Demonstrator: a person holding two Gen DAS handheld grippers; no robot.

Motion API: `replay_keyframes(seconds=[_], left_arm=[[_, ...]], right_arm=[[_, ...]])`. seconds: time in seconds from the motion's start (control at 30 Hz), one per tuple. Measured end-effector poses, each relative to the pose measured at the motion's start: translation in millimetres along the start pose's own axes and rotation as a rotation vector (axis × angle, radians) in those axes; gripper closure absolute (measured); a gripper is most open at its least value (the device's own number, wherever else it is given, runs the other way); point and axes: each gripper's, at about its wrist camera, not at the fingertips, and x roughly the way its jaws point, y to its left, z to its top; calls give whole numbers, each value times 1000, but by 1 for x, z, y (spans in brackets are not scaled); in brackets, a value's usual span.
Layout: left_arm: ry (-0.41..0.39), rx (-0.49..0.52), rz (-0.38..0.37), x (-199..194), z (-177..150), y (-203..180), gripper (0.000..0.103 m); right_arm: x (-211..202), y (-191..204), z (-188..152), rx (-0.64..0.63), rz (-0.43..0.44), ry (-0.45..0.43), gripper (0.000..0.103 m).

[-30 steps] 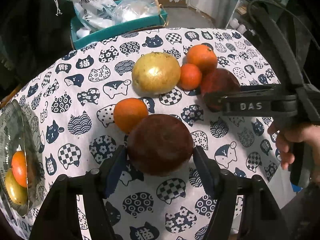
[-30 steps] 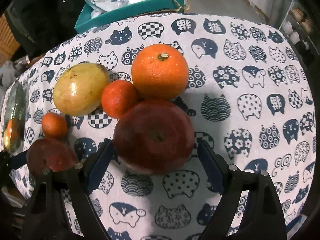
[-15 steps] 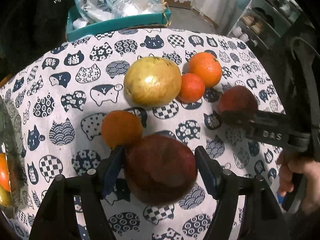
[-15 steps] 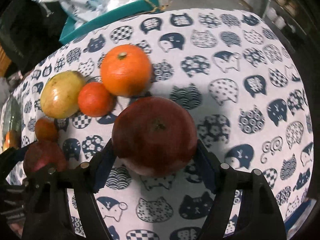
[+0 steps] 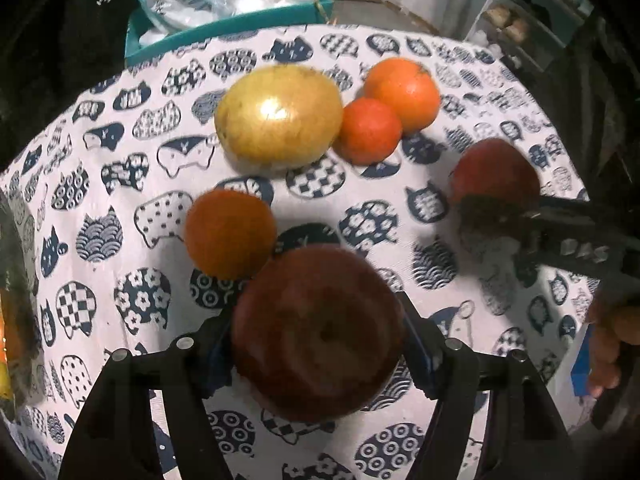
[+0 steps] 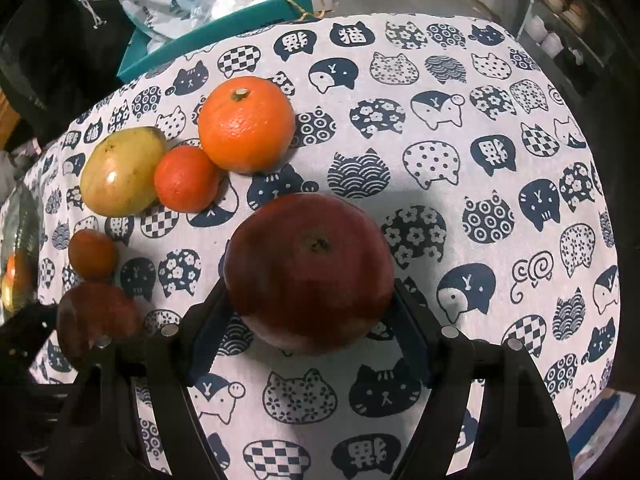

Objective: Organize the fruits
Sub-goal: 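Grasp the dark red apple with the left gripper while the right gripper grasps the red apple, then lift both apples and carry them toward the glass bowl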

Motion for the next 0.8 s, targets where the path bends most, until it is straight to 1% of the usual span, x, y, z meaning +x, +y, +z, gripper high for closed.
replay_keyframes(seconds=[0.03,0.1,0.2,0.37,0.47,0.63,0.8], left_arm=[[6,-10,-8,3,0,2,30],[-13,-20,-21,1,0,3,30],[-5,-23,-29,1,1,5,31],[-5,-1,10,-3,-3,2,31],[-24,11,15,-10,-4,2,31],[-73,-7,12,-33,0,9,31],[-103,-43,6,-48,4,21,31]], right_arm=[[-1,1,-1,4,0,-3,27],[-2,5,-2,5,0,-10,27],[-9,4,-7,-3,0,-25,27],[-15,8,-11,-18,-10,-47,28],[-22,10,-11,-27,-16,-74,30],[-35,16,-8,-42,-23,-103,34],[-35,21,-5,-59,-35,-83,34]])
